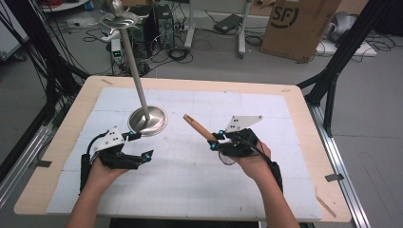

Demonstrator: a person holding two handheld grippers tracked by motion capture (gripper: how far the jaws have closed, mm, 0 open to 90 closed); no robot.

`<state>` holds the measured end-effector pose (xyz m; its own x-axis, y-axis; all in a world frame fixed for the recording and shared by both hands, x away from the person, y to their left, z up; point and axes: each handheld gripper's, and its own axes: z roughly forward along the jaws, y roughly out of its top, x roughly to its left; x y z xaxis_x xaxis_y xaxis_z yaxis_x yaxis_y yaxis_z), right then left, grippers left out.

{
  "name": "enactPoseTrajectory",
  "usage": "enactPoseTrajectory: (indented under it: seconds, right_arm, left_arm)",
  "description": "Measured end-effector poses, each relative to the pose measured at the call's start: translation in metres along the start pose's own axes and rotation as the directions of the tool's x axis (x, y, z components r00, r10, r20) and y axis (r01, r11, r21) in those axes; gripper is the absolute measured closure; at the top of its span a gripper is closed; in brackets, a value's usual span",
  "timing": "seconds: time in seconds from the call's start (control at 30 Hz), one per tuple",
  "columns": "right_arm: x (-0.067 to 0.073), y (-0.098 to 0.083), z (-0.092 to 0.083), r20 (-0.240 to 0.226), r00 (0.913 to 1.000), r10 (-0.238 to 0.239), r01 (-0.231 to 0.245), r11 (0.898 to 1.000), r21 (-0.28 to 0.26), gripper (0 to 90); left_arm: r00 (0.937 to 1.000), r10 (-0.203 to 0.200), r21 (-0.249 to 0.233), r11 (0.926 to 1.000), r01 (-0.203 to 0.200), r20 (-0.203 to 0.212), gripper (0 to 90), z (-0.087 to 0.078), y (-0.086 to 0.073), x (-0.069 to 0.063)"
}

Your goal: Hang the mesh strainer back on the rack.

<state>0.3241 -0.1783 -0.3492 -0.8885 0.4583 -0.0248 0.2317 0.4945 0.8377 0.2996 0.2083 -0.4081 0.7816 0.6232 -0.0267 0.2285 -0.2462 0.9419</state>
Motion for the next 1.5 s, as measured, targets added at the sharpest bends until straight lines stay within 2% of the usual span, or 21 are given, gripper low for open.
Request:
enactPoseTrajectory:
  seconds: [0.27,0.43,0.6,0.67,0.8,0.9,1.0,1.1,1.17,1.23,1.3,1.37,1.4,1.43,1.5]
  right_arm:
    - [-0.006,0.026,-0.005,0.001,0.9999,-0.017,0.017,0.995,-0.100,68.2]
    - [-0.010,0.046,-0.008,-0.002,0.9996,-0.027,0.027,0.991,-0.131,68.2]
    - [-0.016,0.067,-0.010,-0.006,0.9990,-0.044,0.043,0.988,-0.150,68.2]
    - [-0.017,0.074,-0.011,0.000,0.9993,-0.036,0.036,0.987,-0.158,68.2]
    - [-0.019,0.091,-0.009,-0.002,0.9980,-0.064,0.062,0.982,-0.178,68.2]
    - [-0.021,0.101,-0.009,-0.003,0.9978,-0.067,0.065,0.979,-0.191,68.2]
    - [-0.023,0.111,-0.009,-0.004,0.9979,-0.065,0.063,0.980,-0.189,68.2]
    - [-0.026,0.120,-0.009,-0.001,0.9970,-0.077,0.075,0.976,-0.206,68.2]
    - [-0.027,0.125,-0.011,-0.003,0.9979,-0.065,0.063,0.977,-0.206,68.2]
    - [-0.029,0.131,-0.011,0.003,0.9968,-0.080,0.079,0.972,-0.220,68.2]
    - [-0.030,0.136,-0.011,0.001,0.9977,-0.067,0.066,0.973,-0.221,68.2]
    - [-0.032,0.141,-0.010,0.006,0.9968,-0.080,0.079,0.970,-0.232,68.2]
    - [-0.032,0.144,-0.010,-0.004,0.9977,-0.068,0.065,0.971,-0.229,68.2]
    - [-0.033,0.146,-0.009,0.000,0.9967,-0.081,0.079,0.969,-0.235,68.2]
    - [-0.033,0.151,-0.008,-0.009,0.9969,-0.078,0.074,0.970,-0.233,68.2]
  left_arm:
    - [1.0000,-0.004,-0.005,1.0000,0.004,-0.003,18.9,-0.001,0.000,0.001]
    - [1.0000,-0.001,-0.005,1.0000,0.001,0.003,18.8,-0.001,0.000,0.001]
    - [1.0000,0.001,-0.007,1.0000,-0.001,0.003,18.8,-0.001,0.001,0.001]
    - [1.0000,-0.001,-0.008,1.0000,0.001,0.006,18.9,-0.001,0.001,0.001]
    - [1.0000,-0.001,-0.016,0.9999,0.002,0.007,18.9,-0.002,0.001,0.001]
    - [0.9999,-0.006,-0.022,0.9997,0.006,0.013,18.8,-0.002,0.001,0.001]
    - [0.9999,-0.005,-0.024,0.9997,0.005,0.012,18.8,-0.003,0.002,0.001]
    - [0.9999,-0.007,-0.025,0.9997,0.008,0.014,18.8,-0.003,0.002,0.001]
    - [0.9998,-0.007,-0.025,0.9997,0.007,0.016,18.9,-0.002,0.002,0.001]
    - [0.9998,-0.004,-0.023,0.9997,0.004,0.018,18.8,-0.002,0.002,0.000]
    - [0.9998,-0.003,-0.022,0.9997,0.004,0.018,18.9,-0.002,0.002,0.000]
    - [0.9998,-0.005,-0.022,0.9997,0.005,0.021,18.9,-0.002,0.002,0.000]
    - [0.9997,-0.004,-0.022,0.9997,0.005,0.022,18.9,-0.002,0.002,0.000]
    - [0.9997,-0.005,-0.023,0.9997,0.005,0.022,18.9,-0.002,0.002,0.000]
    - [0.9997,-0.004,-0.023,0.9997,0.005,0.023,18.8,-0.002,0.002,0.000]
